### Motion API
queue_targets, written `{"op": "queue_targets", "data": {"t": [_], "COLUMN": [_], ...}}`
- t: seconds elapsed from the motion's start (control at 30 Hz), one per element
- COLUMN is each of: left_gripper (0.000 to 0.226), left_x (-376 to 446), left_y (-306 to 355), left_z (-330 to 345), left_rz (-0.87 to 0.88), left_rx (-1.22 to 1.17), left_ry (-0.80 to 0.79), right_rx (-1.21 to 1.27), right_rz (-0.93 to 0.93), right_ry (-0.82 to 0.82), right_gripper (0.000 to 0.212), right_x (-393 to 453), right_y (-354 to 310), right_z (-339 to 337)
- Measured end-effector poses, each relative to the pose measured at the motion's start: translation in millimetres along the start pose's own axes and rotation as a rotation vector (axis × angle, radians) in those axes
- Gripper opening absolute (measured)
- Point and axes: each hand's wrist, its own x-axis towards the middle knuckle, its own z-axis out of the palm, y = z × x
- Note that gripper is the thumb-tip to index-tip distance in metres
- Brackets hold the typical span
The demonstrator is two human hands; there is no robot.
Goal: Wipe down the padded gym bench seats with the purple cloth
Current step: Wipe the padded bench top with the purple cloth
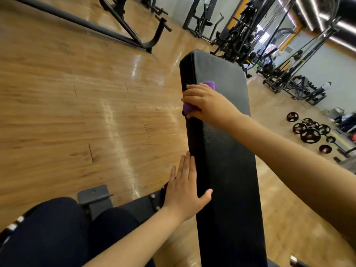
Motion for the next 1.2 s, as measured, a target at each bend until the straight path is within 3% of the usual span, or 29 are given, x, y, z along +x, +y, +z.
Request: {"op": "queue_targets", "data": {"t": [0.1, 0.17, 0.33, 0.47, 0.53, 0.7, 0.83, 1.07, 1.2], "left_gripper": [0.107, 0.113, 0.109, 0.104, 0.102, 0.099, 0.099, 0.103, 0.115], "left_x": [4.5, 8.6, 13.9, 16.3, 17.0, 37.5, 47.4, 49.8, 56.2], "left_y": [-6.9, -12.1, -12.3, -18.0, -21.2, -18.9, -12.4, -16.1, -15.1], "left_z": [-9.1, -14.0, -15.9, -14.8, -16.9, -41.1, -46.1, -39.7, -48.8], "left_rz": [-0.039, -0.055, 0.025, 0.110, 0.124, 0.082, 0.075, 0.077, 0.076], "left_rx": [0.065, 0.114, 0.124, 0.149, 0.170, 0.172, 0.131, 0.100, 0.121], "left_ry": [-0.016, -0.052, -0.085, -0.093, -0.103, -0.054, -0.037, 0.018, 0.060], "right_rx": [-0.092, -0.113, -0.140, -0.090, -0.062, -0.020, -0.069, -0.022, 0.015], "right_rz": [-0.066, -0.158, -0.333, -0.104, -0.016, -0.135, -0.167, 0.168, 0.206], "right_ry": [-0.040, -0.066, -0.025, 0.069, 0.122, 0.041, 0.025, 0.291, 0.311], "right_gripper": [0.043, 0.034, 0.030, 0.037, 0.030, 0.026, 0.030, 0.033, 0.031], "right_x": [-20.7, -35.2, -17.3, 24.8, 31.3, -17.3, 1.2, 56.3, 30.7], "right_y": [-19.3, -25.2, 2.5, 21.0, 17.7, -4.4, 9.9, 16.7, -4.6], "right_z": [11.1, 19.0, 15.1, -8.4, -8.0, 17.0, 9.1, 3.8, 23.6]}}
